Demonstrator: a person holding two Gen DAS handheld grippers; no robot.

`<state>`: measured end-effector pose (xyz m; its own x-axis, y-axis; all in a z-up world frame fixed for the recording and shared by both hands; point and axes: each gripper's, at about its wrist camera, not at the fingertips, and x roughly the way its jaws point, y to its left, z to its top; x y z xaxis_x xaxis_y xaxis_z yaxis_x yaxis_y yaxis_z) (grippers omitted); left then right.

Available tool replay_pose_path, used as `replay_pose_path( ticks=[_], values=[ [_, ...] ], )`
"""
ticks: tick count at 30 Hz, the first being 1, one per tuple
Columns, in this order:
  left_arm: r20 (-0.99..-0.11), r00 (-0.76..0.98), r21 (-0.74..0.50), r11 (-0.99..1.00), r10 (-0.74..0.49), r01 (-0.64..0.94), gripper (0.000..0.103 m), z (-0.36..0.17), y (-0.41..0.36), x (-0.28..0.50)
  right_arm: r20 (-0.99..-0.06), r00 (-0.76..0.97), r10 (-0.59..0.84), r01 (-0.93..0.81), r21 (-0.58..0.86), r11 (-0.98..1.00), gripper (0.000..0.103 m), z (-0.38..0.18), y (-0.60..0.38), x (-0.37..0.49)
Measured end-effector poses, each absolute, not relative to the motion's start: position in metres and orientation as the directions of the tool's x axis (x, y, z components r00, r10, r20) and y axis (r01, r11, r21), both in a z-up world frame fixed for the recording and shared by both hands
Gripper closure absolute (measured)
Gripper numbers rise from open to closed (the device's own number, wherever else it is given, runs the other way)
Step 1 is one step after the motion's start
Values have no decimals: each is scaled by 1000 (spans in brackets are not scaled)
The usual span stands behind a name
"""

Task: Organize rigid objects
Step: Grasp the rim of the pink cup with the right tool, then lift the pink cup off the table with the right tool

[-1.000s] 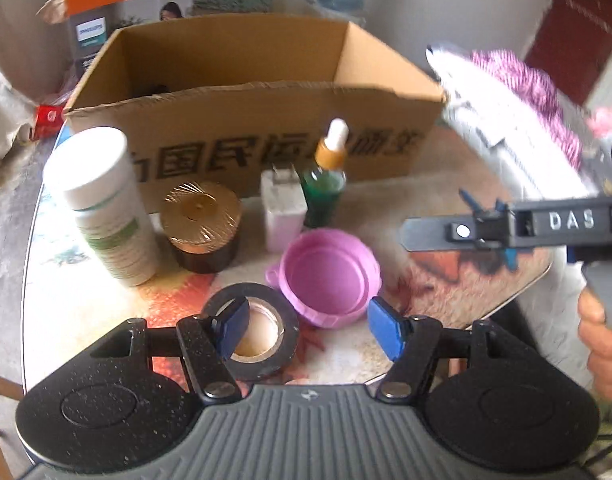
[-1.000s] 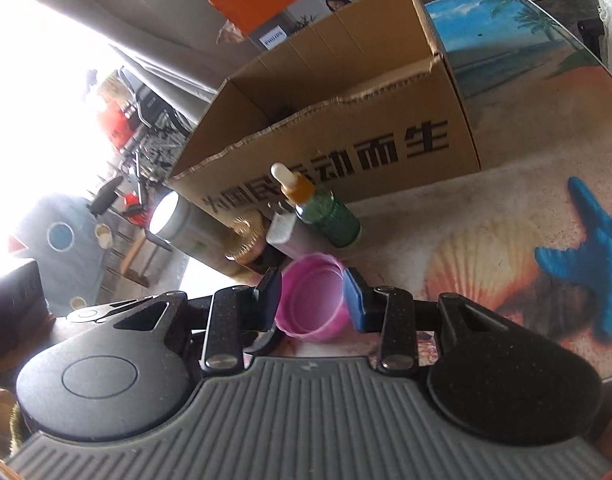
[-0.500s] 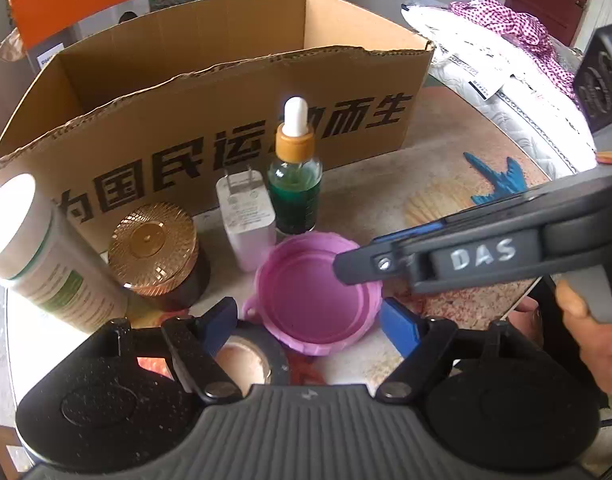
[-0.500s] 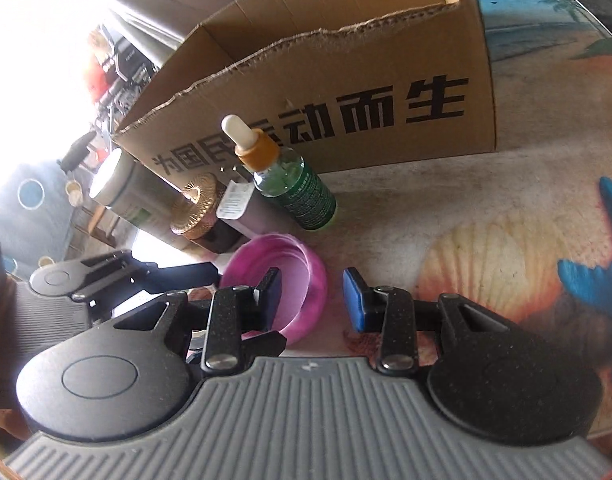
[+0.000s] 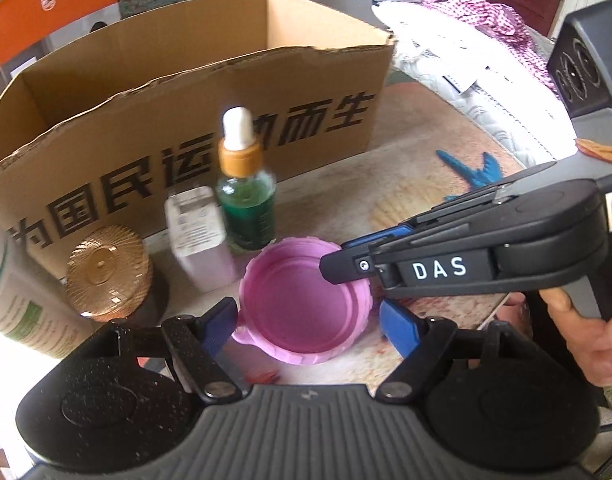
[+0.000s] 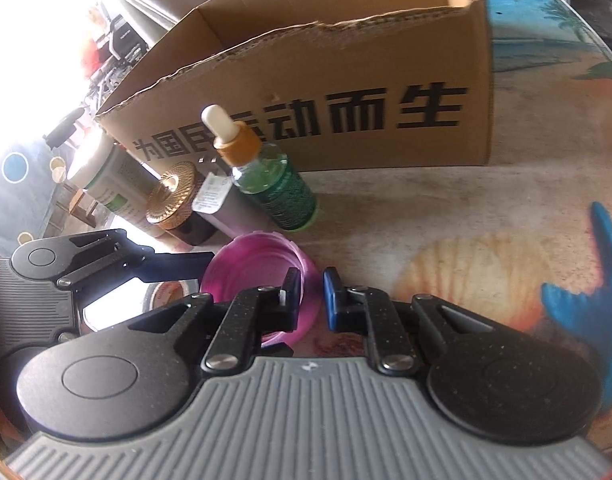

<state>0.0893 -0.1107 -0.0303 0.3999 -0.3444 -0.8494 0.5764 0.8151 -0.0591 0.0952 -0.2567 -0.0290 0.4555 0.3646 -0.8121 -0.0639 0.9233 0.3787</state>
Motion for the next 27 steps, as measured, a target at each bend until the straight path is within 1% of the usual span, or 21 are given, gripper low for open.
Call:
replay_pose_path(
  ticks=[8,13,19,27],
  values=[
    [-838,380,-79,776,-392,626,23,-32,-128,77,-815,475,331,8,380,925,92,-28,-283,81],
    [-841,390,-48,770,-375,636,21,-35,-133,73,-794,495,353,37,425,904,90,-32,-292,74],
    [-844,414,-6,777,-342,629,21,-39,-139,73,-784,503,365,44,445,894,90,-34,-294,74],
    [-837,450,38,787,-311,615,25,-41,-147,73,-773,507,381,37,461,887,89,-34,-297,71]
  ],
)
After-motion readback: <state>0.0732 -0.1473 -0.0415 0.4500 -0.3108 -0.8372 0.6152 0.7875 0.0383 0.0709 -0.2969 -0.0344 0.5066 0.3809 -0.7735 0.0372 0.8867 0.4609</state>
